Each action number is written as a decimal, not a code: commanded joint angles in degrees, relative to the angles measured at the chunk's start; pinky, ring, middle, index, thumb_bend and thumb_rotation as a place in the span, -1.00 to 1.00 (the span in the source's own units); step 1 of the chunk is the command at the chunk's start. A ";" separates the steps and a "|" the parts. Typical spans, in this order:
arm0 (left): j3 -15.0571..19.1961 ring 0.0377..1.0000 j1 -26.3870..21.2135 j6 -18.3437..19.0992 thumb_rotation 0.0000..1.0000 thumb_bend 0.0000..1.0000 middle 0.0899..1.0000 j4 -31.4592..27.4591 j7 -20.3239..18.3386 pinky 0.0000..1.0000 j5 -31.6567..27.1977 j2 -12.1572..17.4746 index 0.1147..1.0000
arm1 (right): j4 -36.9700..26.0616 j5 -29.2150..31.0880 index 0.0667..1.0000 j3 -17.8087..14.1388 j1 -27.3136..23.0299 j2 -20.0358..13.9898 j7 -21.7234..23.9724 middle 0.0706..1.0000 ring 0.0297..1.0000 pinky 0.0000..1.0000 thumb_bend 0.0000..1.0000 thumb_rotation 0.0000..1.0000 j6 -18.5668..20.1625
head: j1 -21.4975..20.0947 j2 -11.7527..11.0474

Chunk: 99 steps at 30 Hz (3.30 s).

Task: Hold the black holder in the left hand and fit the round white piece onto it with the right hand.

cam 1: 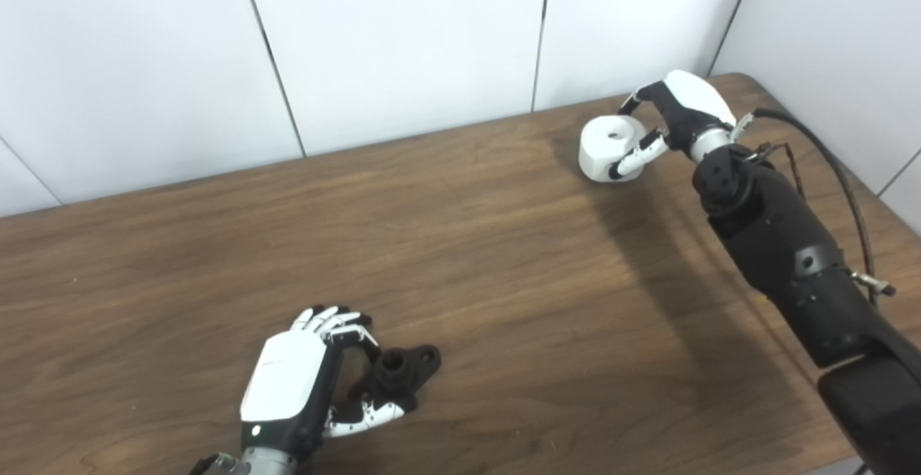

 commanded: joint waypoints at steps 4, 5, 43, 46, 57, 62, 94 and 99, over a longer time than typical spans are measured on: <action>-0.64 0.71 1.00 0.27 -0.91 0.04 0.51 1.02 -1.25 0.85 1.70 0.10 -0.16 | -7.47 -0.18 -0.11 -1.03 -0.41 -2.11 0.35 0.63 0.88 1.00 0.05 -0.73 -0.81 | 1.35 0.17; -0.65 0.71 0.99 0.22 -0.91 0.04 0.51 1.11 -1.17 0.84 1.73 0.07 -0.16 | -8.98 -0.26 -0.11 -0.94 0.02 -2.10 0.90 0.63 0.88 1.00 0.05 -0.73 -0.46 | 1.50 0.22; -3.22 0.77 -0.24 2.97 -0.90 0.04 0.55 2.33 -2.21 0.97 5.95 -3.69 -0.16 | -50.56 -10.62 -0.11 3.79 7.11 13.93 35.84 0.61 0.88 1.00 0.05 -0.72 5.82 | 16.62 5.59; -3.39 0.76 -0.38 3.09 -0.90 0.04 0.55 2.53 -1.81 0.97 5.61 -3.85 -0.16 | -51.46 -11.42 -0.11 4.33 7.53 15.47 36.91 0.60 0.88 1.00 0.05 -0.72 5.77 | 16.99 5.89; -3.97 0.77 -1.01 4.00 -0.90 0.04 0.54 2.88 -2.01 0.99 5.80 -4.51 -0.16 | -52.72 -11.39 -0.11 7.09 8.61 19.02 37.88 0.60 0.87 1.00 0.05 -0.72 5.07 | 18.19 6.62; -4.02 0.76 -1.15 3.87 -0.91 0.04 0.54 3.30 -1.49 0.97 5.83 -4.80 -0.16 | -52.15 -10.93 -0.11 8.26 9.07 19.73 36.69 0.59 0.85 1.00 0.05 -0.72 3.91 | 18.64 6.89; -4.31 0.77 -1.19 4.49 -0.91 0.04 0.54 2.66 -1.98 0.99 5.95 -5.20 -0.16 | -49.11 -10.87 -0.11 10.81 12.05 20.08 34.84 0.63 0.88 1.00 0.05 -0.73 2.02 | 18.96 8.30; -4.40 0.77 -1.21 4.62 -0.91 0.04 0.54 2.42 -2.30 1.00 6.00 -5.21 -0.16 | -48.64 -10.75 -0.11 10.86 12.25 20.41 34.28 0.63 0.88 1.00 0.05 -0.73 1.95 | 19.04 8.19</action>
